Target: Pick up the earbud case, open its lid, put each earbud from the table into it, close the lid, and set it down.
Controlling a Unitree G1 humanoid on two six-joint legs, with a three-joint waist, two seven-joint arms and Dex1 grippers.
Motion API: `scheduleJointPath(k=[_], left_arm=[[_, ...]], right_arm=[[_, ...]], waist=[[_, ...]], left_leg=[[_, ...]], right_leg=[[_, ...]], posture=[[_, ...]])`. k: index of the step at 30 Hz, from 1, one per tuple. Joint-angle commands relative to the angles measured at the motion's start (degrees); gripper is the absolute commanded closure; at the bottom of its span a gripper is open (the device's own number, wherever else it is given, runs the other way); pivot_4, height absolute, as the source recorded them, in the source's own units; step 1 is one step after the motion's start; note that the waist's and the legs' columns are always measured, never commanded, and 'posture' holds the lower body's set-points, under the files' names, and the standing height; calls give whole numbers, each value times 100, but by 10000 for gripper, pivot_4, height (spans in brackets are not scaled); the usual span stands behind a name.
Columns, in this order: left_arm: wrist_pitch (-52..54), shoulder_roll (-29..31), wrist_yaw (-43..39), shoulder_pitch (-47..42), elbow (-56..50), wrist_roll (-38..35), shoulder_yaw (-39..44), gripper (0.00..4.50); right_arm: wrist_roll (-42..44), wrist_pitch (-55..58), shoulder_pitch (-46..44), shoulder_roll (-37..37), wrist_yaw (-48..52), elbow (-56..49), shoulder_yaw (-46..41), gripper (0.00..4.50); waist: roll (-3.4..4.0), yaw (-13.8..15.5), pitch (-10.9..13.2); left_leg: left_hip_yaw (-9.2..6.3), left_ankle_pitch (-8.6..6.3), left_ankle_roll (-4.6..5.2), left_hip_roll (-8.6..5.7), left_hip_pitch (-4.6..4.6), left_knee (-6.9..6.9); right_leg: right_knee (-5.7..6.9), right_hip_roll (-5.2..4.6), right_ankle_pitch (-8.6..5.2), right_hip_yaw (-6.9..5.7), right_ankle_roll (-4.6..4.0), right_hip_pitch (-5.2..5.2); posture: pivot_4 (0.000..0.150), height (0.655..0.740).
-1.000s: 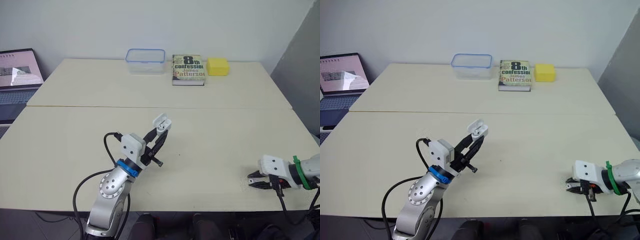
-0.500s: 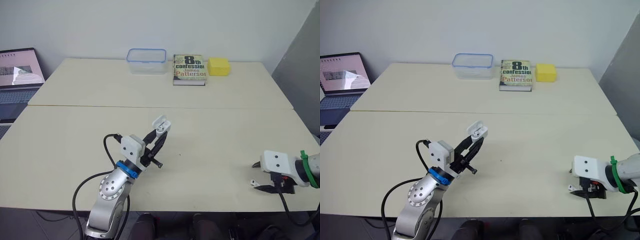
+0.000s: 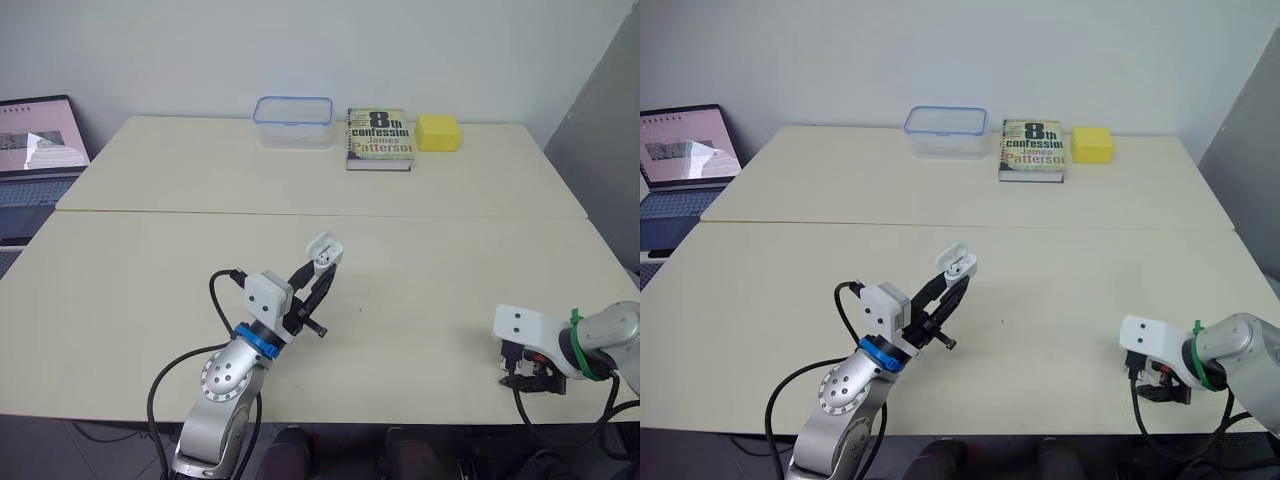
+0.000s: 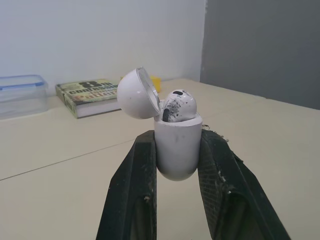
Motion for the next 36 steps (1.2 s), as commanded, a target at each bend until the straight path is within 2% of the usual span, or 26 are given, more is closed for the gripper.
scheduleJointPath(k=[1, 4, 7, 15, 24, 27, 30, 36], left_arm=[[-106, -20, 38, 11, -219, 23, -23, 37484], [-118, -16, 43, 23, -215, 28, -16, 37485], [-127, -13, 47, 31, -215, 31, -8, 37485], [-139, -28, 56, 15, -191, 33, -8, 37485], [-172, -48, 47, -25, -152, 16, 3, 37485], [-194, -59, 23, -84, -115, -10, 13, 37485], [-222, -94, 4, -222, -49, -29, 13, 37484], [-267, -151, -1, -394, 29, -19, 16, 37485]], right_arm=[[-5, 122, -80, 10, -58, 132, 134, 10068], [19, 139, -68, 2, -61, 177, 198, 10068], [24, 149, -51, -12, -57, 212, 230, 15425], [107, 181, -30, -67, -5, 176, 168, 41292], [472, -297, -611, 97, 78, -55, -344, 41351], [946, -510, -1277, 815, -42, -71, -667, 41351], [1424, -671, -2034, 2024, -530, 44, -957, 41351], [1824, -1835, -2603, 4075, -1462, 533, -1315, 41351]], waist=[[-2, -1, -2], [-8, -1, -5], [-16, -2, -10], [-41, -1, -25], [-31, -19, -21], [-33, -43, -19], [-35, -45, -18], [-35, -31, -18]], left_leg=[[0, 0, 0, 0, 2, 0], [0, 0, 0, 1, 5, 0], [0, 0, 0, 1, 4, 0], [0, 0, 0, 5, 8, 2], [3, 0, 0, 4, 2, 0], [2, 0, 0, 1, 0, -2], [-4, 0, 0, -2, 1, -4], [-9, 0, 0, -1, -11, -2]], right_leg=[[0, 0, 0, 0, 0, 2], [0, 0, 0, 0, 0, 4], [-1, 0, 0, 0, 0, 4], [-3, -3, 2, 2, 2, 10], [-4, -3, 2, 4, 3, 1], [-4, 4, 2, 1, 3, -2], [0, 11, 2, -3, 3, -2], [1, 7, 4, -5, 2, -8]], posture=[[1500, 7391], [1500, 7391], [1500, 7391], [1500, 7391], [1500, 7391], [1500, 7391], [1500, 7391], [1500, 7391]])
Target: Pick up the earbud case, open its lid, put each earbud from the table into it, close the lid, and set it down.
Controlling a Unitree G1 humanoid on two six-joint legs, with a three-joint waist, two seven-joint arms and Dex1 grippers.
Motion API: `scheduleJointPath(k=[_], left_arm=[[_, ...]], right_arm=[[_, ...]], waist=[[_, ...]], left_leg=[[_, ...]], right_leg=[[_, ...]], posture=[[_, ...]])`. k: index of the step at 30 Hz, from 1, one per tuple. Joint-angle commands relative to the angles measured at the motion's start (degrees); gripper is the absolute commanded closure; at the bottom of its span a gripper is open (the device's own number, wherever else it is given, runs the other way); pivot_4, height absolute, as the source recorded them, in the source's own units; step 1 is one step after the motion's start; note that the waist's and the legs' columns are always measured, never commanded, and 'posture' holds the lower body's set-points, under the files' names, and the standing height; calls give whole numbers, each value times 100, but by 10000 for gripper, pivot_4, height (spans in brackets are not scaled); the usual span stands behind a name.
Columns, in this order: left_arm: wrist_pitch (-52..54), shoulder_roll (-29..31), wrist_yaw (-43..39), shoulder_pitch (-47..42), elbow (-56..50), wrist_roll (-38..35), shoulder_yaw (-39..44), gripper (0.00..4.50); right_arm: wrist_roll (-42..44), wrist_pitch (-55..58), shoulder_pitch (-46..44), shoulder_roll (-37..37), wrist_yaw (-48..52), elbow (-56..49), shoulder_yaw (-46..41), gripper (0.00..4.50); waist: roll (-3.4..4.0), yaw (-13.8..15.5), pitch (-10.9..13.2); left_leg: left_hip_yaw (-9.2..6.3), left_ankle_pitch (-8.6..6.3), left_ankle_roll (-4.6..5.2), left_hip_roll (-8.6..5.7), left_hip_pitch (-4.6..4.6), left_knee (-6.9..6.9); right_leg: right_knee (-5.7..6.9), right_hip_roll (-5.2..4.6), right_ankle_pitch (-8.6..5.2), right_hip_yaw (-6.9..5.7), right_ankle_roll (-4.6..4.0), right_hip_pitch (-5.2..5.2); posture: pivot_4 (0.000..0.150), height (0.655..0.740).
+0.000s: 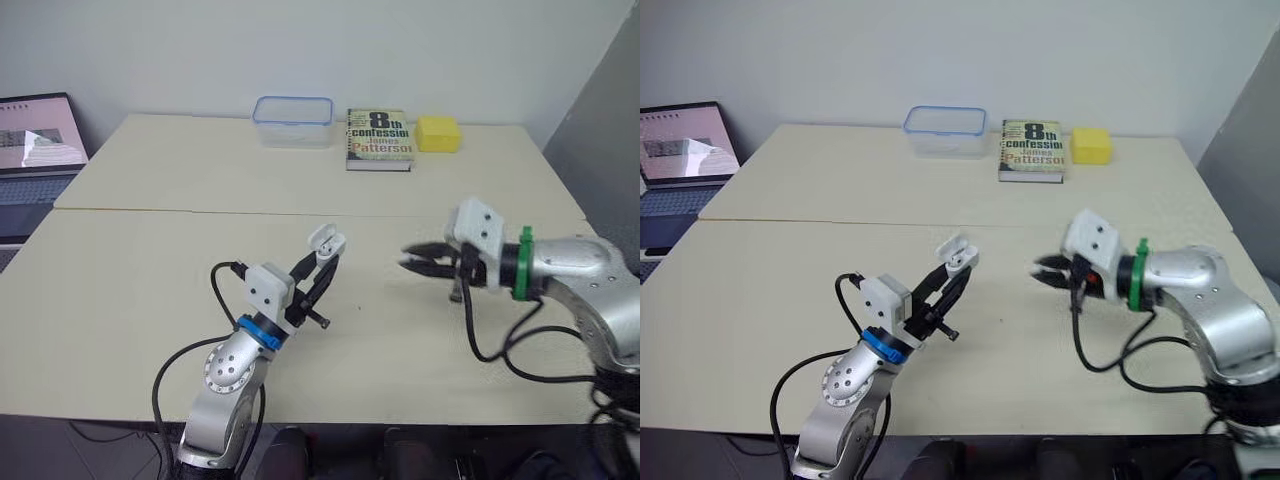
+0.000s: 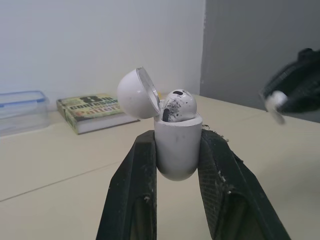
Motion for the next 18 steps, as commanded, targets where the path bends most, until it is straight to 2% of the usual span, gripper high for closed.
scheduleJointPath(k=[1, 4, 9, 18], left_arm=[[-130, -36, 2, -93, -81, -16, -14, 37485], [-138, -29, -6, -114, -84, -20, -3, 37485], [-164, -37, 7, -163, -62, 5, -4, 37484], [-184, -35, 13, -185, -42, 20, -5, 37485]], right_arm=[[216, -695, -195, 772, -599, 146, -301, 41351], [298, -1017, -295, 1602, -1081, 306, -201, 41351], [-41, -1762, 2, 2177, -1419, 386, 198, 41351], [-862, -3166, 399, 2296, -1480, 774, 827, 41351]], waist=[[2, -2, 0], [3, -14, 1], [7, -14, -1], [9, -26, -1]], left_leg=[[0, 0, 0, -1, -2, -1], [3, 0, 0, 0, 0, 0], [2, 0, 0, 0, -1, -1], [2, 0, 0, 0, 1, -2]], right_leg=[[3, -4, 4, 2, -7, -3], [10, -6, 15, 6, -26, -8], [20, -2, 16, 5, -28, -15], [26, 3, 17, 9, -28, -22]], posture=[[1500, 7391], [1500, 7391], [1500, 7391], [1500, 7391]])
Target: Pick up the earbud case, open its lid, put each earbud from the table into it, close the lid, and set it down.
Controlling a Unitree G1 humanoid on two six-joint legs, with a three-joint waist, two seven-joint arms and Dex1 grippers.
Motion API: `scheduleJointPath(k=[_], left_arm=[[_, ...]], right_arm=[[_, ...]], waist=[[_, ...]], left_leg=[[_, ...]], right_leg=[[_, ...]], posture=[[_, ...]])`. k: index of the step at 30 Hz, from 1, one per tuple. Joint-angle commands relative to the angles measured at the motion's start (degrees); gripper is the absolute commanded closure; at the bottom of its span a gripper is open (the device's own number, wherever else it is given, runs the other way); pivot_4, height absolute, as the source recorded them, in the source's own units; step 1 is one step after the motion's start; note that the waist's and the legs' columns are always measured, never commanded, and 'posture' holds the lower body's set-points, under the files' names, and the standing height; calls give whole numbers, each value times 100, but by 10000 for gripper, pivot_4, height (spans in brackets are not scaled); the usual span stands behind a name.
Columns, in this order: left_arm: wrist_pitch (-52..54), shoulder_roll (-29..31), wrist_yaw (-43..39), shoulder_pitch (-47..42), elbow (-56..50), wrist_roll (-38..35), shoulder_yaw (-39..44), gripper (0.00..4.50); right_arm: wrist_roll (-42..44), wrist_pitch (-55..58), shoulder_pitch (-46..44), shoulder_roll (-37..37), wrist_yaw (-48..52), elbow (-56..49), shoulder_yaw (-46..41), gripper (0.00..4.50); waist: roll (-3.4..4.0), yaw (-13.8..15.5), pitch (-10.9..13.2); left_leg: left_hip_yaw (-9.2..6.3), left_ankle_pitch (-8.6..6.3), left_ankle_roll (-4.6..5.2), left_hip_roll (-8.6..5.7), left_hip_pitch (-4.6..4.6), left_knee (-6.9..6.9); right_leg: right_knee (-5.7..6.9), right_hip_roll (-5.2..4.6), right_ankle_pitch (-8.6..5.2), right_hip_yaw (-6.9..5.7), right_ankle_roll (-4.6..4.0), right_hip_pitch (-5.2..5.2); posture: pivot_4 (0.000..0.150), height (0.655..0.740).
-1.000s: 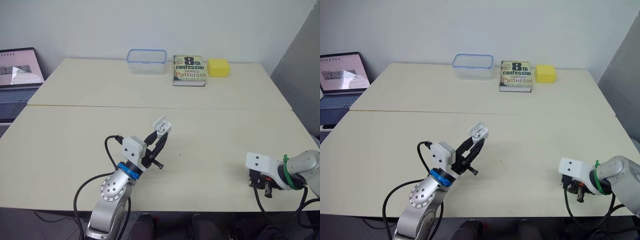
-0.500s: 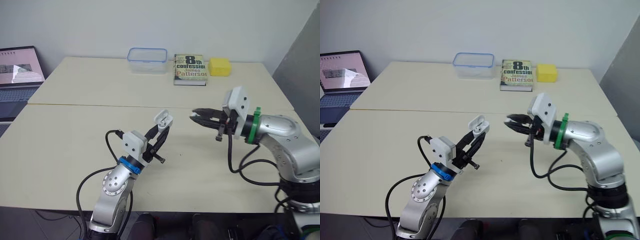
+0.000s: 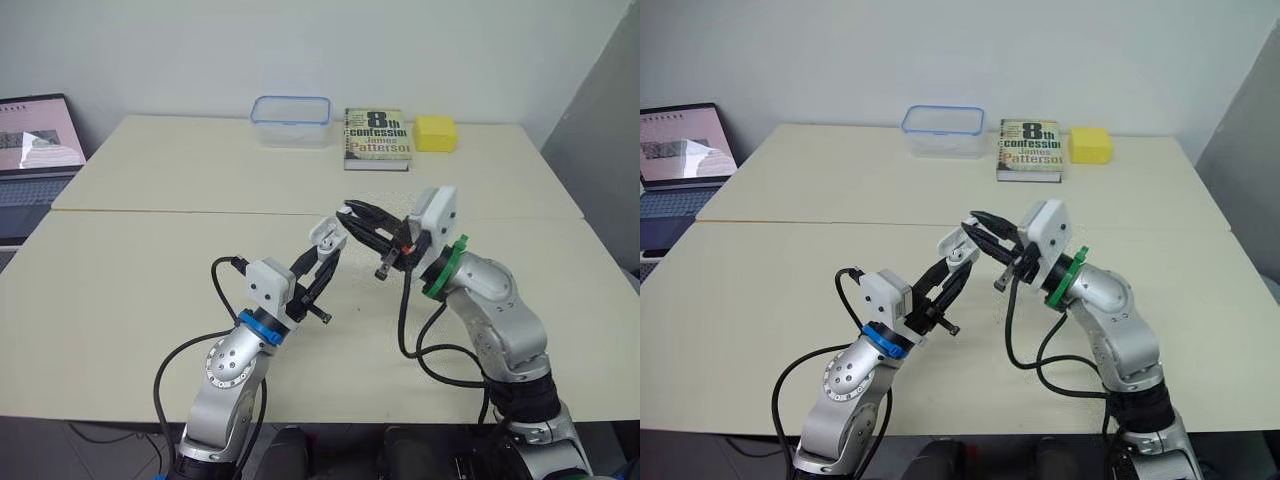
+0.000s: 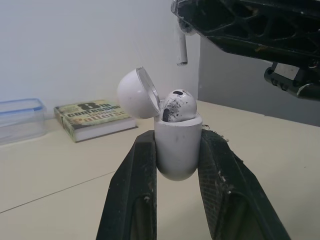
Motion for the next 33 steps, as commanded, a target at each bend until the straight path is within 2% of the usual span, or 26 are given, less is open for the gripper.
scheduleJointPath(k=[1, 33], left_arm=[[-169, -32, 8, -74, -65, 13, 3, 37485], [-139, 32, -77, -87, -95, -47, 18, 37485]], right_arm=[[-201, -514, -62, 9, -66, 113, 63, 41351], [-743, -1395, 181, -177, 8, 872, 483, 41351]], waist=[[0, 0, 0], [0, 1, 0]], left_leg=[[0, 0, 0, 0, 0, 0], [-2, 0, 0, 1, -1, -1]], right_leg=[[0, 0, 0, -1, 0, 0], [-1, 1, 1, 0, -1, -1]], posture=[[1500, 7391], [1500, 7391]])
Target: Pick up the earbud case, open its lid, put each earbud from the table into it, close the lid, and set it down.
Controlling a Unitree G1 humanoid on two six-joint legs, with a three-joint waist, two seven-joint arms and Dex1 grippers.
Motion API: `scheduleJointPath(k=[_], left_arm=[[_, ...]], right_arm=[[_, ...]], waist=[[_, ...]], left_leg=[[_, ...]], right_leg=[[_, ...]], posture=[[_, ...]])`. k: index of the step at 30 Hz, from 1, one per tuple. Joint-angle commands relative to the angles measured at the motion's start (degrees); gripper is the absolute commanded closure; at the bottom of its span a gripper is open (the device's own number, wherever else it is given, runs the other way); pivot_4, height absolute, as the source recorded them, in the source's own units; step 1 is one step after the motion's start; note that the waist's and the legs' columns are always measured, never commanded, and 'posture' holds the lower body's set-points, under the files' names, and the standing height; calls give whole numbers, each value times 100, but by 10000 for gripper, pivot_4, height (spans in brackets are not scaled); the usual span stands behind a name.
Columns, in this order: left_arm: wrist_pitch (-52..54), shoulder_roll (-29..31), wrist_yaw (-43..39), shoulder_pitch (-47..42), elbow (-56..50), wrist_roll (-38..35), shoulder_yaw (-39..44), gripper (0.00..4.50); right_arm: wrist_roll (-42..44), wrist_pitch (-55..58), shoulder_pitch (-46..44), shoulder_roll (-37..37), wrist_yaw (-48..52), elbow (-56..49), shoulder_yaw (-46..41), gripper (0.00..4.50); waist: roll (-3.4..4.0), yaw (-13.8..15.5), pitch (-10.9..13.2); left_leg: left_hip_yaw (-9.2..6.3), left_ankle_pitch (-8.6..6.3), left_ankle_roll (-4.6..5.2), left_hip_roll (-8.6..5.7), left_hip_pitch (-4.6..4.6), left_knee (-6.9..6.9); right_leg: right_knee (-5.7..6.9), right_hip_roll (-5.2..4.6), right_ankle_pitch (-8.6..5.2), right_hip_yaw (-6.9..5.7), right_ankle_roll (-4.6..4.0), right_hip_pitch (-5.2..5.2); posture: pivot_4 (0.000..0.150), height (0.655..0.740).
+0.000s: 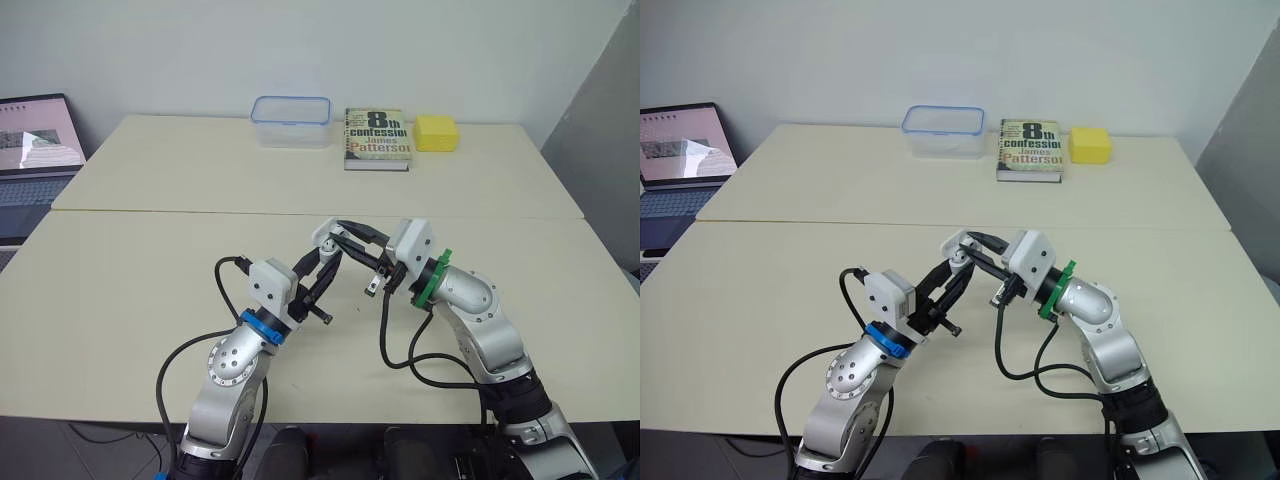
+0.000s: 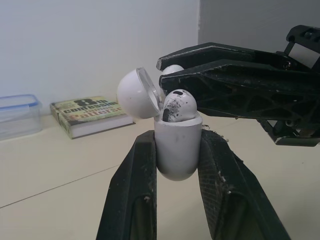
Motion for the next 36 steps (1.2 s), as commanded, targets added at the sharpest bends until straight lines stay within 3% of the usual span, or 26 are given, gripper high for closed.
scheduleJointPath(k=[1, 5, 12, 20, 27, 32, 36], left_arm=[[-146, 7, -21, -43, -214, -46, 41, 37485], [-148, 7, -36, -50, -209, -44, 46, 37485], [-145, 4, -64, -70, -180, -42, 64, 37485], [-73, 43, -218, -110, -85, -192, 92, 37485], [847, 608, -1757, -634, -4, -1412, -158, 37485], [2033, 1051, -2739, -1161, -55, -2368, -363, 37485], [2483, 1172, -3133, -1576, 28, -2689, -373, 37485]], right_arm=[[-29, -39, 19, -3, -25, -56, 3, 41351], [116, 91, 50, 15, 2, -158, -40, 41351], [425, 357, -34, -76, 32, -495, -307, 16570], [1523, 1549, -4, -1135, 248, -1680, -1347, 16119], [1821, 2768, 113, -2315, 44, -1773, -2401, 16119], [1849, 3448, 321, -3226, 263, -1829, -2652, 16119], [2333, 3924, 395, -3661, 688, -1884, -2703, 16119]], waist=[[0, 0, 0], [0, 0, 0], [0, 0, 0], [1, 9, 1], [2, 8, 2], [3, 4, 2], [7, -3, 4]], left_leg=[[0, 0, 0, 0, 0, 0], [0, 0, 0, 0, 0, 0], [-1, 0, 0, 0, 0, 0], [-3, 0, 0, 1, -3, 2], [8, 0, 0, -3, -4, 1], [11, 0, 1, -4, -6, 1], [12, 0, 1, -3, -5, 2]], right_leg=[[0, 0, 0, 0, 0, 0], [0, 0, 0, 0, 0, 0], [0, 0, 0, 0, 0, 0], [-4, -6, 0, 0, 0, 3], [-5, -2, -1, -3, 0, 2], [-6, 0, -2, -3, 2, 1], [-5, 2, -15, -1, 24, 1]], posture=[[1500, 7391], [1500, 7391], [1500, 7391], [1500, 7391], [1500, 7391], [1500, 7391], [1500, 7391]])
